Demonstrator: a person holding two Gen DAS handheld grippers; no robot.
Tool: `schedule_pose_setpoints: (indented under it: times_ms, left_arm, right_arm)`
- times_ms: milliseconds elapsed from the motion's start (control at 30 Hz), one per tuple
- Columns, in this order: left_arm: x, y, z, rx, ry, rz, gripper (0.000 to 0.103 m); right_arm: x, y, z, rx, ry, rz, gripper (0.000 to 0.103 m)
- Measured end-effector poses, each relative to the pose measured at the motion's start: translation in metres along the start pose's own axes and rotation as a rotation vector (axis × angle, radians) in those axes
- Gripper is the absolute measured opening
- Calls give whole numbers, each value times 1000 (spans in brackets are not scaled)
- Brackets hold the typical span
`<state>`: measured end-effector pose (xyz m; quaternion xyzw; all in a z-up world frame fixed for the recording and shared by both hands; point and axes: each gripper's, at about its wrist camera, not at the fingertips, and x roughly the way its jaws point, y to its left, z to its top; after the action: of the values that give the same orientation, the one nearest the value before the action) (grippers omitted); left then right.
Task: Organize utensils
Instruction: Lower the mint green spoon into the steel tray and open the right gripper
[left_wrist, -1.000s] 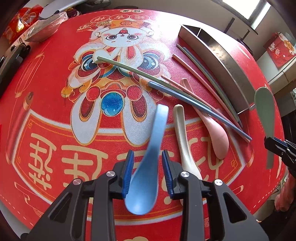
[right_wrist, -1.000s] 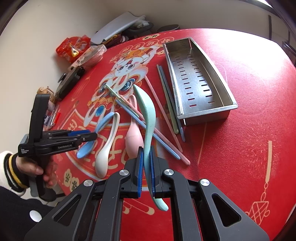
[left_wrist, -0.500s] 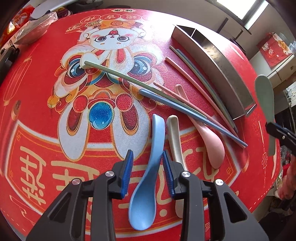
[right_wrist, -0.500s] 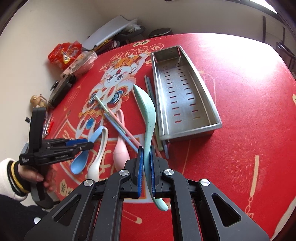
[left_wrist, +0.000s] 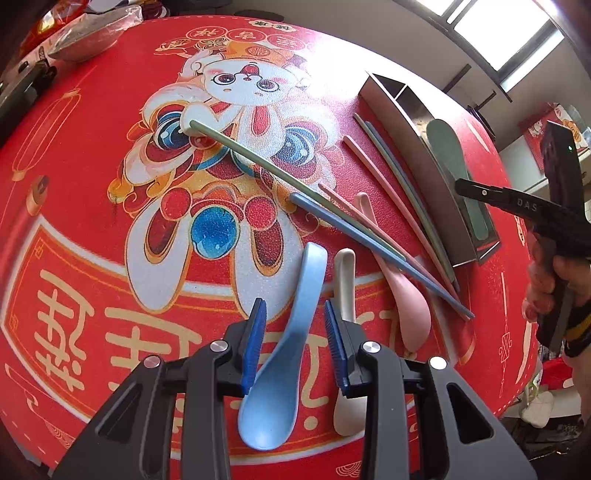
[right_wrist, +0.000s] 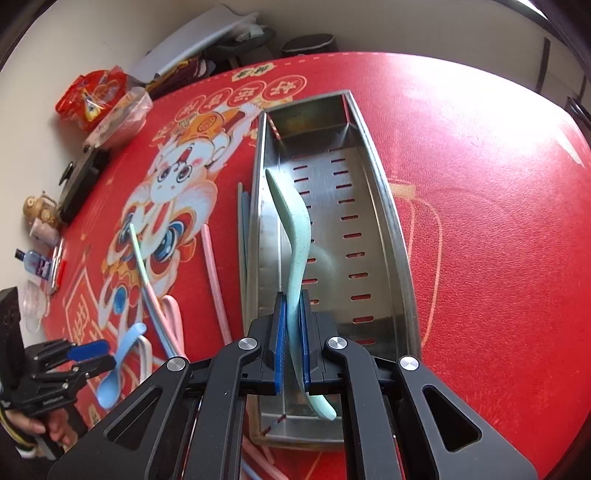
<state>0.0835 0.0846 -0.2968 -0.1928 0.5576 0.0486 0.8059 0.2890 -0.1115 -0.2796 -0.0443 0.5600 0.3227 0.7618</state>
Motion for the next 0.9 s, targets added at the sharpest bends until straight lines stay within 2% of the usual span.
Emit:
schedule_pose_setpoints:
  times_ms: [167, 400, 667, 900]
  left_arm:
    - [4, 6, -2, -11, 6, 19, 32]
    - [3, 9, -3, -27, 5, 15, 32]
    - [6, 5, 4, -24, 2, 27, 32]
    - [15, 2, 16, -47, 8, -3, 32]
  right_arm:
    - [16, -8, -5, 50, 77, 48, 7]
    - [26, -19, -10, 145, 118, 108, 7]
    - [20, -12, -11, 113, 116, 40, 9]
    - [-4, -6, -14, 62, 60, -27, 9]
